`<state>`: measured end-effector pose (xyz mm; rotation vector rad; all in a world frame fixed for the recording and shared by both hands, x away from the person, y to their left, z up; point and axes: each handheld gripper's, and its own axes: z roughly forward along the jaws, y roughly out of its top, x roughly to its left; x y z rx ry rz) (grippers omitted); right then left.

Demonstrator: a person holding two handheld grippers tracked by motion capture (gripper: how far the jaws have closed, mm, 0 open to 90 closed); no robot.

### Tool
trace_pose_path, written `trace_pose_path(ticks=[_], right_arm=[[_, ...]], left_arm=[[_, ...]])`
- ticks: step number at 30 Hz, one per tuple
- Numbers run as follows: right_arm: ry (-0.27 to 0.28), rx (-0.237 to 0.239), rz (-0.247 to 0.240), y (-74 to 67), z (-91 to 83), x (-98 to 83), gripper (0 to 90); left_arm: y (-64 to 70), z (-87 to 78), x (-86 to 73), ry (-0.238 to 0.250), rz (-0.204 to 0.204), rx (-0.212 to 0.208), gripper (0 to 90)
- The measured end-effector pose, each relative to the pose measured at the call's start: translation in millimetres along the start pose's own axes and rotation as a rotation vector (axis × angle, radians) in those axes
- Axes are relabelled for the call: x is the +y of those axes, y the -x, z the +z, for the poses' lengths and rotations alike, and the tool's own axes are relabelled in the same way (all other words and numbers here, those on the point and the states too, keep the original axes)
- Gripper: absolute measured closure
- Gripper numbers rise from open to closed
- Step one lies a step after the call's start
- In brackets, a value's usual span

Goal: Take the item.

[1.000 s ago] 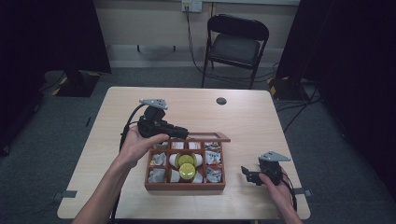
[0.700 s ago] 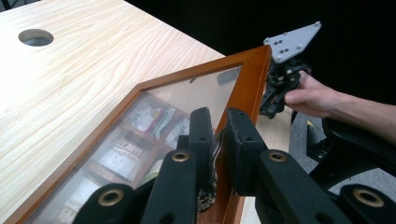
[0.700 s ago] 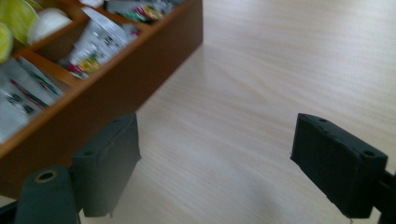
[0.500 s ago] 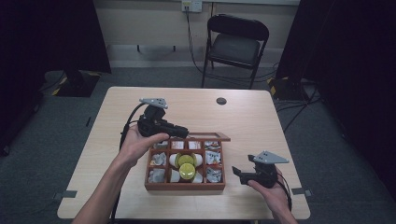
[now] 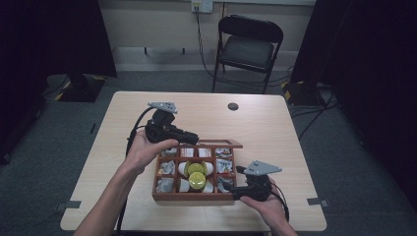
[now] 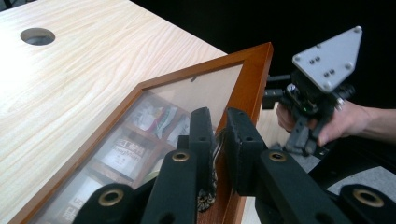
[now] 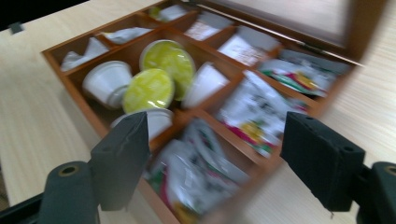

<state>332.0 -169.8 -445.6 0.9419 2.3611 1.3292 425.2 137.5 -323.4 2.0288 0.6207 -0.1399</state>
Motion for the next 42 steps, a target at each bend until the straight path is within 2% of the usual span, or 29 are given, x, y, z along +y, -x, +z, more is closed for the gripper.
trace_pose_path(ticks=[2, 5, 11, 15, 18, 20, 27, 36, 37, 41, 42], right_arm=[[-0.003, 0.008, -0.006, -2.4, 2.6, 1.5, 23.7], [-0.012, 0.038, -0.020, -13.4, 16.4, 7.5, 27.9], [-0.046, 0.100, -0.073, -30.8, 38.7, 16.3, 31.7], [-0.071, 0.119, -0.111, -40.6, 54.5, 23.6, 33.4], [-0.093, 0.119, -0.125, -43.8, 64.4, 28.4, 33.1], [-0.108, 0.105, -0.129, -44.8, 69.8, 30.7, 29.8], [-0.145, 0.079, -0.153, -46.6, 84.8, 32.2, 29.9], [-0.186, 0.087, -0.174, -47.2, 89.3, 32.9, 28.6], [-0.220, 0.097, -0.179, -47.5, 92.2, 34.5, 28.6], [-0.236, 0.104, -0.191, -48.2, 96.1, 36.2, 28.7], [-0.260, 0.103, -0.202, -49.6, 98.3, 36.2, 29.7]], left_arm=[[0.1, -0.4, -0.5, -0.002, 0.004, -0.004, 81.4], [-0.2, 0.0, -2.3, 0.002, 0.009, -0.007, 81.5], [0.2, 0.1, -2.4, 0.004, 0.008, -0.004, 81.5], [-0.1, 0.1, -2.7, 0.003, 0.009, -0.006, 81.5], [0.7, 0.4, -2.9, 0.003, 0.009, -0.005, 81.5], [0.0, 0.2, -2.6, 0.005, 0.012, -0.005, 81.5], [0.1, 0.2, -2.6, 0.006, 0.012, -0.005, 81.5], [-0.5, -0.3, -1.4, 0.007, 0.012, -0.006, 81.6], [-0.5, -0.3, -1.4, 0.007, 0.011, -0.005, 81.6], [-0.4, -0.3, -1.6, 0.007, 0.012, -0.003, 81.5], [0.0, 0.0, -1.8, 0.009, 0.011, -0.002, 81.6]])
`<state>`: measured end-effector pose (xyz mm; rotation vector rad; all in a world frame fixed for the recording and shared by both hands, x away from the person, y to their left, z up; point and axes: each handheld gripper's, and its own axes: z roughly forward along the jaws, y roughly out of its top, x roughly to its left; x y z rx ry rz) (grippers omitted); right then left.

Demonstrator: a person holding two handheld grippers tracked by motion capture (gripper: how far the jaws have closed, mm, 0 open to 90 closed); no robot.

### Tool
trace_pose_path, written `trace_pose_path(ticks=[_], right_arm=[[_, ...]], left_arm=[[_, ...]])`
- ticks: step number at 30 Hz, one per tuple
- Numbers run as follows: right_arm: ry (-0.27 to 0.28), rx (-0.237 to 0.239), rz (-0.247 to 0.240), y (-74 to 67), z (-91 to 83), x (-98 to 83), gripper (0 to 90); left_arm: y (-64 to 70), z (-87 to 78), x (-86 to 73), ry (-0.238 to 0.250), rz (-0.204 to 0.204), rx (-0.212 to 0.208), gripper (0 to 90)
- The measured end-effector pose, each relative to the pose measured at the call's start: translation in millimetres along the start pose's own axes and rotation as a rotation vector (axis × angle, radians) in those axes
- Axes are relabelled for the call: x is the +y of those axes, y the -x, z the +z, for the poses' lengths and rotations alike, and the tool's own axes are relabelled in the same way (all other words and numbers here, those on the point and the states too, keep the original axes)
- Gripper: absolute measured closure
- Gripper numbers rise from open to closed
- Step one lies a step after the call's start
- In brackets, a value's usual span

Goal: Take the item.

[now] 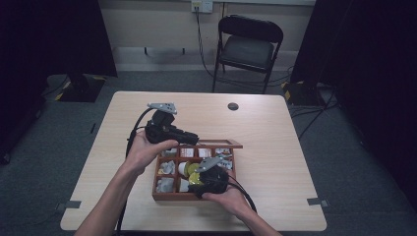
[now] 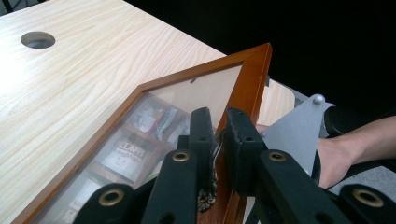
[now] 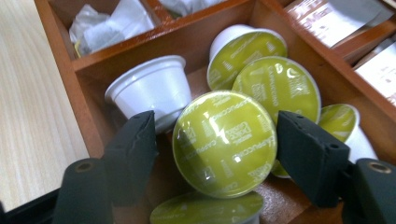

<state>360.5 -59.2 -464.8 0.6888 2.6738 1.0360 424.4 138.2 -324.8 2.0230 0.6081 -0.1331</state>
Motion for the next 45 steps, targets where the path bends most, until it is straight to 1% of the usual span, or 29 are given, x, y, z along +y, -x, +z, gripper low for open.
trace_pose_path(ticks=[3, 4, 6, 10, 12, 14, 17, 23, 27, 33, 38, 42, 45], right_arm=[[-0.016, -0.004, 0.002, -0.1, 1.0, 0.2, 30.2], [-0.024, 0.005, 0.008, 0.6, 2.3, 0.7, 30.8], [-0.029, 0.004, 0.010, 0.9, 2.8, 0.6, 31.6], [-0.066, -0.007, 0.012, 0.0, 5.7, 1.4, 33.7], [-0.082, -0.013, 0.001, -0.8, 7.1, 1.9, 35.0], [-0.072, -0.027, -0.002, -1.9, 6.9, 1.7, 35.8], [-0.073, -0.020, 0.001, -1.9, 6.3, 1.4, 40.0], [-0.068, -0.024, 0.002, -1.8, 5.8, 0.9, 40.3], [-0.059, -0.030, -0.009, -2.5, 5.0, 0.4, 40.4], [-0.027, -0.032, 0.010, -2.1, 1.4, -1.1, 40.4], [-0.013, -0.039, 0.016, -1.4, -0.7, -1.5, 40.4], [-0.003, -0.036, 0.037, 0.7, -2.9, -2.1, 40.4], [0.004, -0.035, 0.044, 1.4, -4.7, -2.6, 40.5]], left_arm=[[0.4, 0.2, 0.0, 0.001, 0.000, 0.001, 81.6], [0.6, 0.0, 0.1, 0.004, 0.001, 0.005, 81.6], [0.8, 0.7, 0.1, 0.001, 0.003, 0.004, 81.6], [1.1, 0.5, 0.2, 0.003, 0.000, 0.007, 81.6], [0.9, 0.7, 0.0, 0.003, -0.002, 0.004, 81.6], [0.8, 0.7, 0.0, 0.002, 0.000, 0.004, 81.6], [0.7, 0.9, -0.2, 0.002, 0.000, 0.003, 81.6], [0.5, 0.7, -0.2, -0.005, 0.002, -0.005, 81.6], [0.4, 0.8, -0.1, -0.006, 0.002, -0.005, 81.6], [0.2, 0.8, -0.2, -0.004, -0.003, -0.004, 81.6], [0.4, 0.9, -0.2, -0.005, -0.002, -0.004, 81.6], [0.2, 0.8, -0.3, -0.006, -0.002, -0.006, 81.6], [-0.2, 0.4, -0.2, -0.006, -0.002, -0.007, 81.6]])
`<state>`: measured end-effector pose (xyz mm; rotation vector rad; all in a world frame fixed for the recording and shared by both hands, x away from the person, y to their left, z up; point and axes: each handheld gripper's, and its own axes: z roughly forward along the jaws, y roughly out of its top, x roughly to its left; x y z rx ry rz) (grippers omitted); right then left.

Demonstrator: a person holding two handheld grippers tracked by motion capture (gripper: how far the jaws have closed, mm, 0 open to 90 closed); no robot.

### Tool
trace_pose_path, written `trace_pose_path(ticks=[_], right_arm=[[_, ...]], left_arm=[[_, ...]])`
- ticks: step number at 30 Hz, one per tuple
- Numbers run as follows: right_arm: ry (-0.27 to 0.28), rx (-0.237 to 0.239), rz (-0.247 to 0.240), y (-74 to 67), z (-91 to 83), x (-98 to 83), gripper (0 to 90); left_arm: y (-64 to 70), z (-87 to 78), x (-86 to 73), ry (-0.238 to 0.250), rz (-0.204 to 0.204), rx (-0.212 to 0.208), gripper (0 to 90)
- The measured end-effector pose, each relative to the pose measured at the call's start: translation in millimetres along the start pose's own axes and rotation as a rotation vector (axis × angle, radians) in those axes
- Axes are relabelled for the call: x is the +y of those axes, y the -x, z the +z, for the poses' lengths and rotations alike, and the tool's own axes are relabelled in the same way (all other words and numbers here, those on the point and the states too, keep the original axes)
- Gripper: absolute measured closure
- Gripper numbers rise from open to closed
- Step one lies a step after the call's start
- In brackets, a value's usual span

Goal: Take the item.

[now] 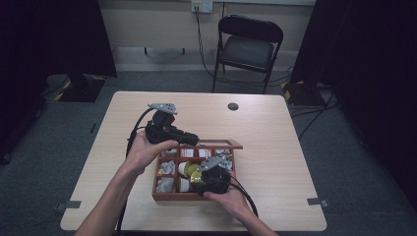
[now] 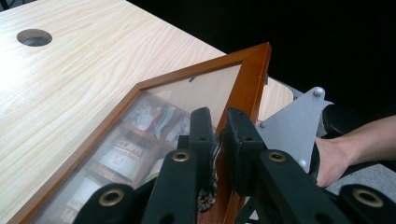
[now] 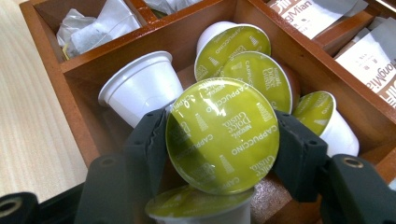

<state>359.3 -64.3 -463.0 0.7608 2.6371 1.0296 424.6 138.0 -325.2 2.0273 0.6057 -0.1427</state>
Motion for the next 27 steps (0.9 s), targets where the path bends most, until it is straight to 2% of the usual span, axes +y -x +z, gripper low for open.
trace_pose_path(ticks=[10, 16, 25, 27], right_arm=[[0.042, 0.017, 0.027, -1.5, -9.8, -0.8, 40.5], [0.098, 0.018, 0.038, -2.4, -21.6, -1.8, 40.5], [0.148, 0.015, 0.042, -3.0, -39.4, -6.5, 40.5], [0.162, 0.009, 0.050, -1.5, -47.7, -11.2, 40.5]], left_arm=[[-0.1, 0.0, 0.4, 0.002, 0.000, 0.000, 81.6], [0.1, 0.2, 0.6, 0.000, -0.002, -0.001, 81.6], [0.4, 0.4, 0.0, 0.002, -0.001, 0.002, 81.6], [0.3, 0.2, -0.3, -0.002, 0.000, 0.000, 81.6]])
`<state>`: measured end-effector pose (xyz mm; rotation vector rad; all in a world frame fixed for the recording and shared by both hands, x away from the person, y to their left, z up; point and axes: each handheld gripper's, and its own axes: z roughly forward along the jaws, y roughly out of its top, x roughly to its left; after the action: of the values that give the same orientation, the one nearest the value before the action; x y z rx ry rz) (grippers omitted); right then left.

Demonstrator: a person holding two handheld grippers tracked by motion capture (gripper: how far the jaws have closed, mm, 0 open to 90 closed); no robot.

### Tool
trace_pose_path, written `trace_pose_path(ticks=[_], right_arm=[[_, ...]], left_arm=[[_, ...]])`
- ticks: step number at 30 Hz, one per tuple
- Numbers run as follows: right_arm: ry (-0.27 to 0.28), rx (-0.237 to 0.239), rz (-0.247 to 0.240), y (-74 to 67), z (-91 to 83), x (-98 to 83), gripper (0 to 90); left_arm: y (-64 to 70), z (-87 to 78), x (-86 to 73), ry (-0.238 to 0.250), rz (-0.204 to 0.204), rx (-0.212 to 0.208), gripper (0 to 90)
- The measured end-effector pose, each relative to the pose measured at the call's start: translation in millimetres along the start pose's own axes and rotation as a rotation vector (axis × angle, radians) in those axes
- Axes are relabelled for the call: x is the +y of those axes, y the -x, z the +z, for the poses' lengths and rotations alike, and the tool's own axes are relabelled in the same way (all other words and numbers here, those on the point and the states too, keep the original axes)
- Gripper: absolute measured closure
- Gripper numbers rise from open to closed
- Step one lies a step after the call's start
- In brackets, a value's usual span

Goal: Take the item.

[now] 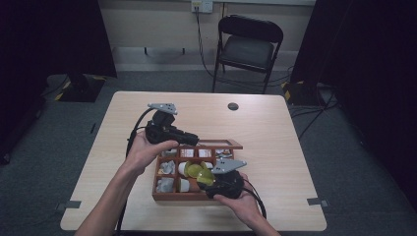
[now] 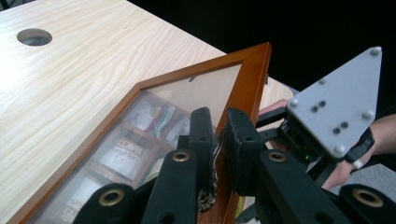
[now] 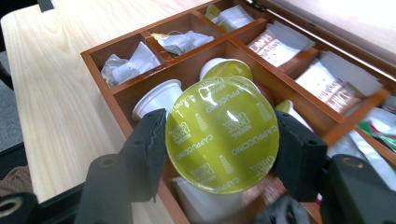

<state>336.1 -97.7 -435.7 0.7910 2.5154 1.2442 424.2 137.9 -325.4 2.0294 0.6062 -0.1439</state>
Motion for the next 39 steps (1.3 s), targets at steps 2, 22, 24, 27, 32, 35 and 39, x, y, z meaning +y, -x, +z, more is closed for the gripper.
trace_pose_path(ticks=[2, 22, 24, 27, 32, 35, 39], right_arm=[[0.003, 0.000, 0.003, 0.6, -2.0, -1.0, 40.5], [0.055, -0.042, 0.063, 17.3, -28.5, -12.9, 40.6], [0.064, -0.048, 0.067, 19.2, -31.1, -13.3, 40.6], [0.081, -0.070, 0.073, 22.2, -35.4, -14.3, 40.6], [0.084, -0.083, 0.080, 27.6, -39.2, -16.0, 40.6], [0.092, -0.093, 0.085, 31.2, -43.2, -16.0, 40.6], [0.098, -0.110, 0.091, 36.5, -48.6, -16.7, 40.5]], left_arm=[[-0.1, -0.1, 0.0, 0.001, 0.001, 0.001, 81.6], [0.0, -0.2, -0.3, 0.000, 0.000, -0.001, 81.6], [0.1, -0.1, -0.3, 0.000, 0.001, -0.001, 81.6], [0.0, -0.1, -0.3, 0.000, 0.000, -0.001, 81.6], [0.1, -0.1, -0.3, 0.000, 0.001, 0.000, 81.6], [0.1, -0.1, -0.3, 0.000, 0.000, -0.001, 81.7], [-0.1, -0.2, -0.3, 0.000, 0.001, -0.001, 81.6]])
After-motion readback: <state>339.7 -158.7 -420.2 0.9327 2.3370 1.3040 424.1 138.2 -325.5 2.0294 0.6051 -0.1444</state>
